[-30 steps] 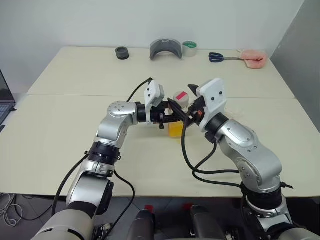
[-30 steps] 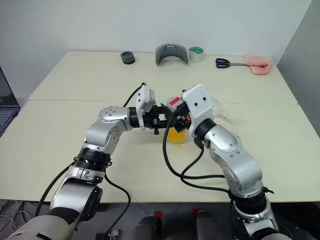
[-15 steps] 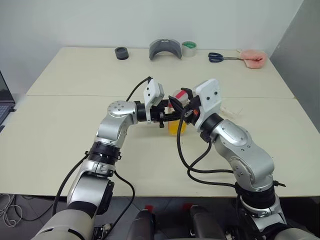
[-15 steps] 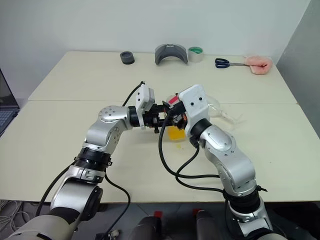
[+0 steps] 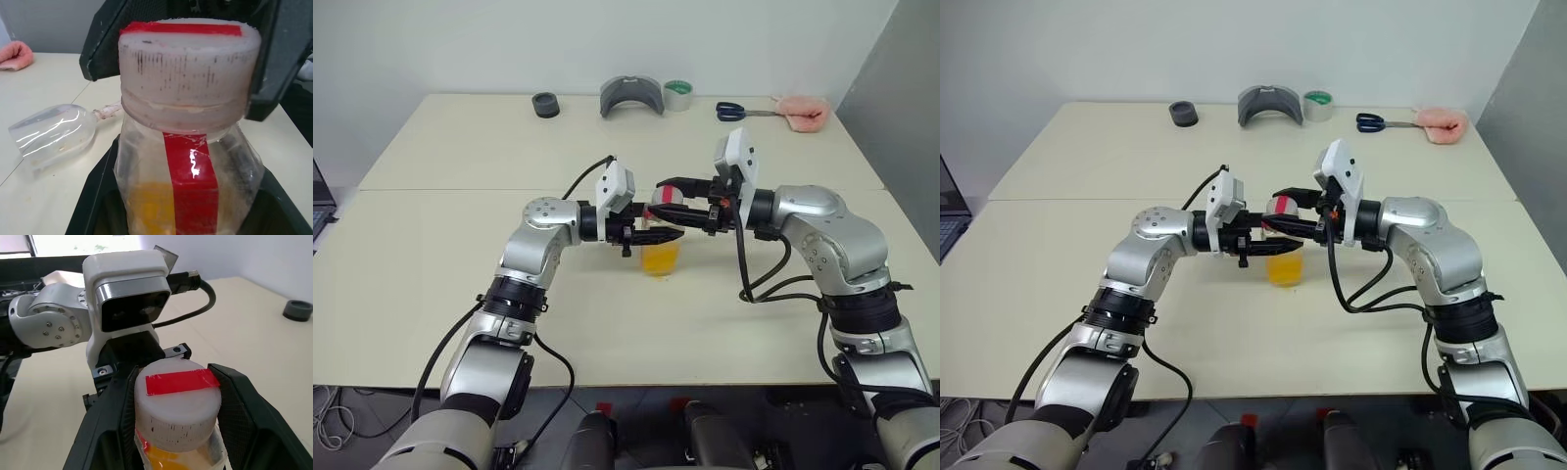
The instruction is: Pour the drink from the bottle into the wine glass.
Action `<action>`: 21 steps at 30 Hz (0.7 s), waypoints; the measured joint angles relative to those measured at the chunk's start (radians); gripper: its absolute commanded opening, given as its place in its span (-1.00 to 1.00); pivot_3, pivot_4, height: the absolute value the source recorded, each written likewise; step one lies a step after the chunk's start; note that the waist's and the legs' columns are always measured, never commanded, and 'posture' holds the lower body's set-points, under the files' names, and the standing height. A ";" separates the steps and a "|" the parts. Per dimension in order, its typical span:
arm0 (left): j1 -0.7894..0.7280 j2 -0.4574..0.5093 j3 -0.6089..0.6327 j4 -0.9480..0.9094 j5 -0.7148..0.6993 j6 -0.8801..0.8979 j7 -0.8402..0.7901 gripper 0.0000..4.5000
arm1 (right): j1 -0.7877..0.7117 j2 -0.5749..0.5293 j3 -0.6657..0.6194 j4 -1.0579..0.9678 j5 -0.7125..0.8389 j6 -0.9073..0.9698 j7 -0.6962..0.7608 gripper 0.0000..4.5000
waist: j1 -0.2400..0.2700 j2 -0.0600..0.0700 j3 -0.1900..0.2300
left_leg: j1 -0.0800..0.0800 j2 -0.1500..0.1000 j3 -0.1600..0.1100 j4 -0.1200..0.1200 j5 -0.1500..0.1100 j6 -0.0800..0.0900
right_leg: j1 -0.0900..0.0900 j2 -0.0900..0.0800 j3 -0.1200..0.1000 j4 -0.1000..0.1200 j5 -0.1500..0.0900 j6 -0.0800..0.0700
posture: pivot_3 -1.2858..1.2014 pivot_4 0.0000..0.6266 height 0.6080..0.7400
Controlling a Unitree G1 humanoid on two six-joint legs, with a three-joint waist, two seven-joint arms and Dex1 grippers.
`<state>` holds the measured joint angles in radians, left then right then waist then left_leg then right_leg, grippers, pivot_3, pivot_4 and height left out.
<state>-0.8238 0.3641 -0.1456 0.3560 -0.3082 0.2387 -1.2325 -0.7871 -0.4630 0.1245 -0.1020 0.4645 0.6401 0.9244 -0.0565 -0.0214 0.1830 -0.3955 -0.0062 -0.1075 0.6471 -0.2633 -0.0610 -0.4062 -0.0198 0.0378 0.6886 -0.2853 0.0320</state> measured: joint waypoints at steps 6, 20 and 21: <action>-0.002 0.003 0.005 0.000 0.001 0.000 0.019 -0.19 | 0.034 0.029 -0.011 -0.034 0.016 0.009 -0.029 0.91 | 0.001 0.000 0.000 | -0.001 -0.001 0.000 0.002 0.000 0.000 | 0.000 -0.001 0.000 0.001 0.000 0.000 | 0.03 -0.52 1.00; -0.007 0.005 0.006 -0.003 0.000 0.000 0.021 -0.20 | 0.135 0.046 -0.096 -0.253 0.043 0.081 -0.255 0.92 | 0.001 0.000 0.000 | 0.000 -0.001 0.000 0.002 0.000 0.000 | 0.000 -0.001 0.001 0.002 0.000 0.000 | 0.03 -0.52 1.00; -0.009 0.004 0.006 -0.002 0.000 0.000 0.021 -0.20 | 0.137 0.054 -0.084 -0.252 0.022 0.068 -0.276 0.92 | 0.000 0.000 0.000 | -0.001 -0.001 0.000 0.002 0.000 0.000 | 0.000 -0.001 0.001 0.002 0.000 0.000 | 0.03 -0.52 1.00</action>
<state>-0.8327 0.3683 -0.1401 0.3536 -0.3084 0.2386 -1.2115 -0.6502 -0.4087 0.0409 -0.3543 0.4869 0.7081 0.6485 -0.0560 -0.0214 0.1830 -0.3960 -0.0068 -0.1073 0.6492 -0.2632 -0.0612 -0.4067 -0.0204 0.0385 0.6907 -0.2853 0.0322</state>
